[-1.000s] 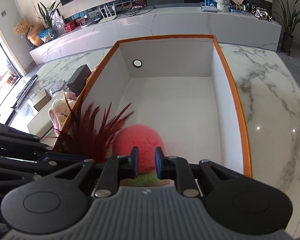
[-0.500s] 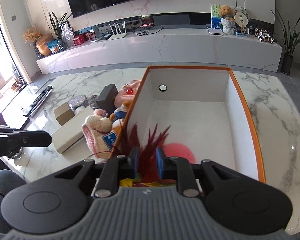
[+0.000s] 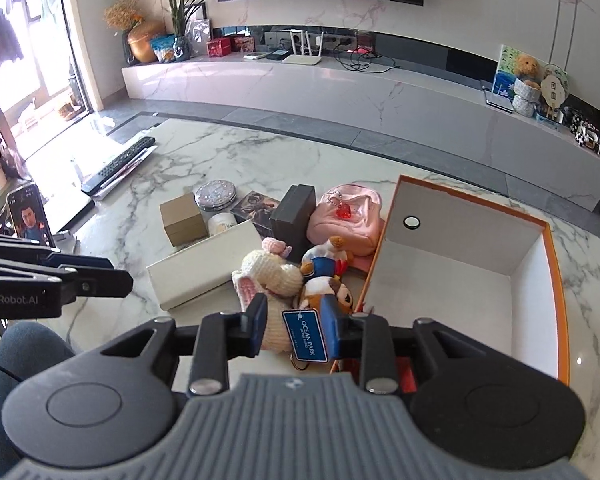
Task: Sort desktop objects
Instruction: 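Move both tools back to the pile of plush toys, then grasp the crocheted bunny with the left tool while the right tool grasps the brown-white plush, then lift both plush toys and carry them over the orange box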
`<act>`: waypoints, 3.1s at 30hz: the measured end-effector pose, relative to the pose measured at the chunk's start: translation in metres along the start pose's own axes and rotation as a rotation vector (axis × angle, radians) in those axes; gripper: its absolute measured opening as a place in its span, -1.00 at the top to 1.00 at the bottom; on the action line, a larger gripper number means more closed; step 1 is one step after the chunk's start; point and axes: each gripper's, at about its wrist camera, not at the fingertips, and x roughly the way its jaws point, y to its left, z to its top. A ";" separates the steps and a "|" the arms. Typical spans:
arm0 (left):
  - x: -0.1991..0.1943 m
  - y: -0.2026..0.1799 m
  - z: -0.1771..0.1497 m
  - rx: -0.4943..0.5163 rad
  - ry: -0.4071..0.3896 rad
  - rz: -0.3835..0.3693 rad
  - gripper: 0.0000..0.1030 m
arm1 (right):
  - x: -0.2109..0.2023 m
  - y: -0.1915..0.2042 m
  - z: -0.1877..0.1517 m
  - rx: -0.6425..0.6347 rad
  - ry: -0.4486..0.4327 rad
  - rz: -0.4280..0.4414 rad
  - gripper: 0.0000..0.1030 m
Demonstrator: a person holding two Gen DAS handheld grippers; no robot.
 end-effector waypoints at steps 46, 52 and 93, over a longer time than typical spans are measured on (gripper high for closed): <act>0.150 0.053 0.000 -0.191 0.263 -0.075 -0.08 | 0.196 0.029 0.038 -0.657 0.548 0.013 -0.37; 0.161 0.061 -0.004 -0.256 0.252 -0.109 -0.36 | 0.224 0.020 0.034 -0.578 0.668 -0.022 -0.18; 0.011 -0.115 0.044 0.061 0.016 -0.371 0.26 | -0.082 -0.087 0.010 -0.298 0.094 0.035 -0.03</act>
